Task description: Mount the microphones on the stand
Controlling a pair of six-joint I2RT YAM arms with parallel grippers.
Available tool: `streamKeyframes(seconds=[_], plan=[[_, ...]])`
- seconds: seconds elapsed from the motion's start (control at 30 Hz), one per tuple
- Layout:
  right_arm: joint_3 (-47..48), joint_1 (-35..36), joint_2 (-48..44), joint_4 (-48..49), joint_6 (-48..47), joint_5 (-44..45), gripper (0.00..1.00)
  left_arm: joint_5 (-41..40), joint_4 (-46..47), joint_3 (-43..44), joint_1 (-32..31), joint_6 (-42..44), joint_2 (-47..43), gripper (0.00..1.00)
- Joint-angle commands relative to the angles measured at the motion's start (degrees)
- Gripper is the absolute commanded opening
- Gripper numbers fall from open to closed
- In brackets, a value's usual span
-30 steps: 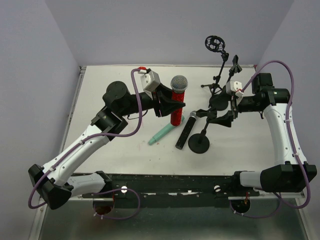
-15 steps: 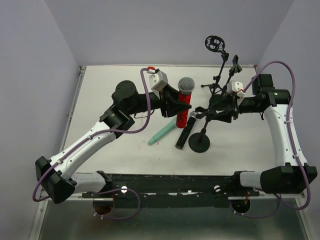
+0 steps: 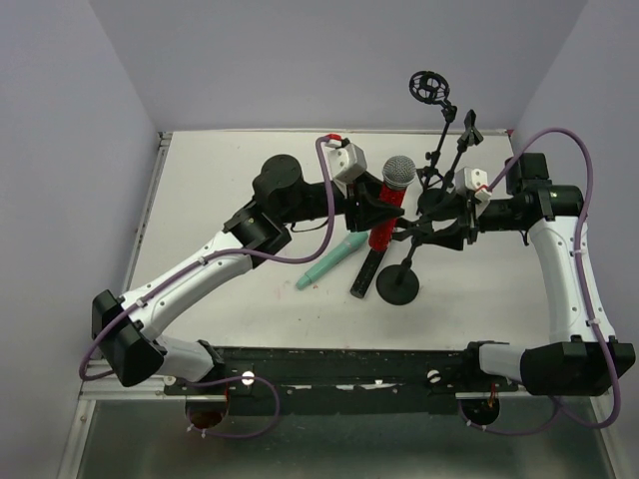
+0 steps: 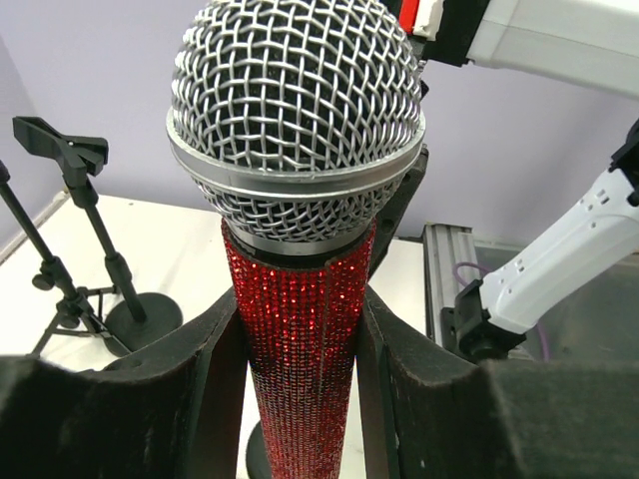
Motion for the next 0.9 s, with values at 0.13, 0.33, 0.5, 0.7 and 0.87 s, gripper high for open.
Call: streamKeyframes(seconds=[0.13, 0.33, 0.5, 0.7, 0.87], plan=[[-1.0, 0.2, -1.3, -4.7, -0.1, -1.6, 0.49, -3.3, 3.6, 1.9, -1.3, 3.9, 3.0, 0.00], [-1.5, 0.2, -1.6, -4.7, -0.2, -1.0, 0.80, -3.0, 4.3, 1.2, -1.4, 3.6, 3.1, 0.00], [-1.2, 0.2, -1.8, -4.6, 0.2, -0.3, 0.79, -2.9, 4.4, 0.5, -1.3, 3.9, 2.5, 0.00], [-0.1, 0.2, -1.6, -4.7, 1.4, 1.3, 0.46, -2.9, 4.7, -0.6, -1.3, 4.3, 1.5, 0.00], [-0.5, 0.2, -1.9, -4.7, 1.5, 0.9, 0.22, -1.6, 7.3, -1.4, -1.3, 3.2, 1.5, 0.00]])
